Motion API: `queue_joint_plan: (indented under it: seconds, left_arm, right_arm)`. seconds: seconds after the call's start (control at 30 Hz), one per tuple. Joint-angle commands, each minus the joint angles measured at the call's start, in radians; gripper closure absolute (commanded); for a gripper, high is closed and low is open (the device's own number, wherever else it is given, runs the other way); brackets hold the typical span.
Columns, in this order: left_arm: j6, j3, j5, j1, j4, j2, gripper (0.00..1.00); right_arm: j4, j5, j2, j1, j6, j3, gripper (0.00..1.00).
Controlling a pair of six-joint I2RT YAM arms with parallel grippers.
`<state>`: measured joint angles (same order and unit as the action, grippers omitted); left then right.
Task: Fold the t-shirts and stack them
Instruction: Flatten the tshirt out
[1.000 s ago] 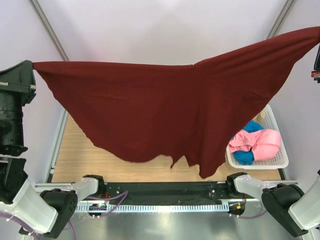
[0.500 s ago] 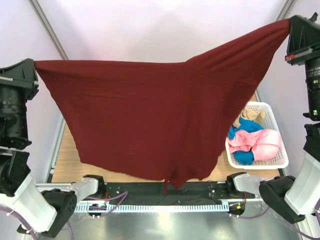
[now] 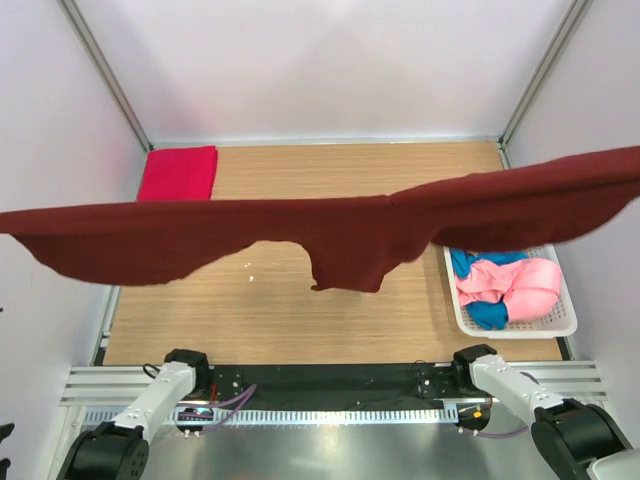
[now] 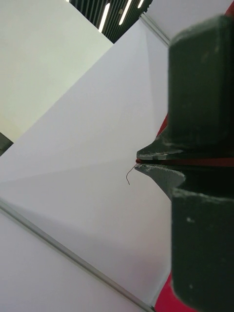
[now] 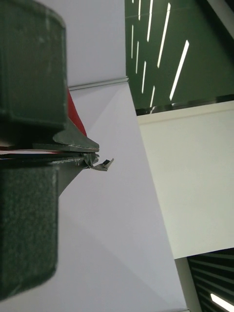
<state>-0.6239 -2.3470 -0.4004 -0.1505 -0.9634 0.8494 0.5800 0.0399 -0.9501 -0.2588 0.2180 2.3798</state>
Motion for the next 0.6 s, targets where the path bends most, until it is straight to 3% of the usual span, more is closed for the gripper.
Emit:
queue_joint_plan:
  seconds: [0.0, 0.23, 0.37, 0.57]
  left_arm:
    - [0.026, 0.009, -0.086, -0.001, 0.046, 0.007, 1.00]
    - [-0.029, 0.061, -0.051, -0.001, 0.095, 0.072, 1.00]
    - [-0.051, 0.210, -0.034, -0.001, 0.146, 0.094, 1.00]
    - [-0.051, 0.569, -0.044, -0.001, 0.255, 0.120, 1.00]
  right_arm:
    - [-0.060, 0.034, -0.038, 0.000, 0.018, 0.022, 0.99]
    - [-0.098, 0.049, -0.116, 0.000, 0.037, 0.032, 0.99]
    - [-0.184, 0.055, -0.131, 0.000, 0.055, -0.181, 0.99]
    - [-0.310, 0.045, -0.223, 0.000, 0.078, -0.480, 0.99]
